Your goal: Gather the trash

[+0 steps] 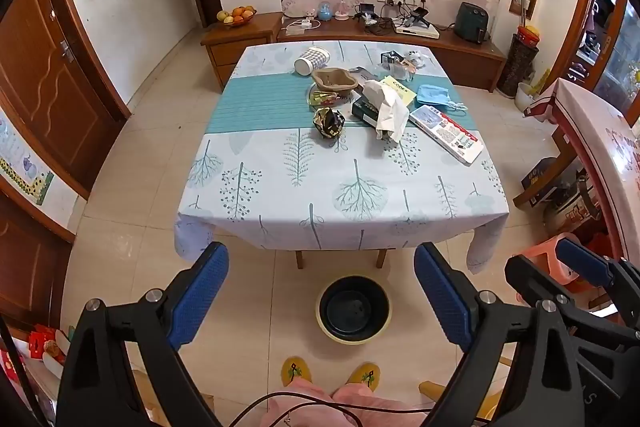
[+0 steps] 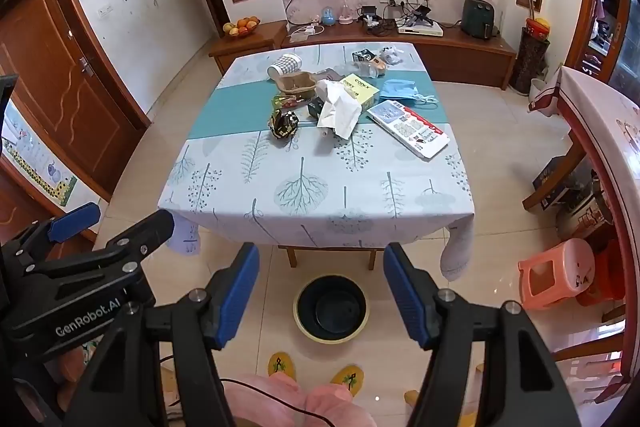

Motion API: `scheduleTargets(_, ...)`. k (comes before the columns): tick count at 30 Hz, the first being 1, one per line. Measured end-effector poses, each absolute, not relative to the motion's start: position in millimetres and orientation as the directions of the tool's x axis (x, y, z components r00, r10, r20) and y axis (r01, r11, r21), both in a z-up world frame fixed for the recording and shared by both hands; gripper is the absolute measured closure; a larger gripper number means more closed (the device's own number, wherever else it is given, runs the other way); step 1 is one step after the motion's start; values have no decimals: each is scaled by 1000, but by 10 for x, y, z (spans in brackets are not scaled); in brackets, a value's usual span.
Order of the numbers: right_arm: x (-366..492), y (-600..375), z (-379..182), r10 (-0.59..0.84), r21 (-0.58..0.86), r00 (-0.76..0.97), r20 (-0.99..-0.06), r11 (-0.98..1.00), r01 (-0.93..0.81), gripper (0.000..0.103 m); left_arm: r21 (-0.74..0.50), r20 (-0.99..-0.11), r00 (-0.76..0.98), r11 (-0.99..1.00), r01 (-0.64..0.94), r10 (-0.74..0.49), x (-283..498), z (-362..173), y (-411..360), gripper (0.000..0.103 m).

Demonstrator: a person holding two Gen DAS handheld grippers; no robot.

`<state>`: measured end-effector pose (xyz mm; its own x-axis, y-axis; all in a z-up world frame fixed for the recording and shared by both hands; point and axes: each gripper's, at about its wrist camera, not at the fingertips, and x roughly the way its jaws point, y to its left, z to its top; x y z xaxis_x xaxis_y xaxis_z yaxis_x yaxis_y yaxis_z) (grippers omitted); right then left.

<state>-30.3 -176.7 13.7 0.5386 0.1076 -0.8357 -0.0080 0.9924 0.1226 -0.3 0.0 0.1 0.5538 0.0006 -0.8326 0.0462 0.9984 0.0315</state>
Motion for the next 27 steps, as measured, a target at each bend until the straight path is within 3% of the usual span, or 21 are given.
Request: scheduleTargets(27,-269,-1707,134,103,117,543,-834,993,-9,38,22,-844,536,998,55,-11,7,2,3,16)
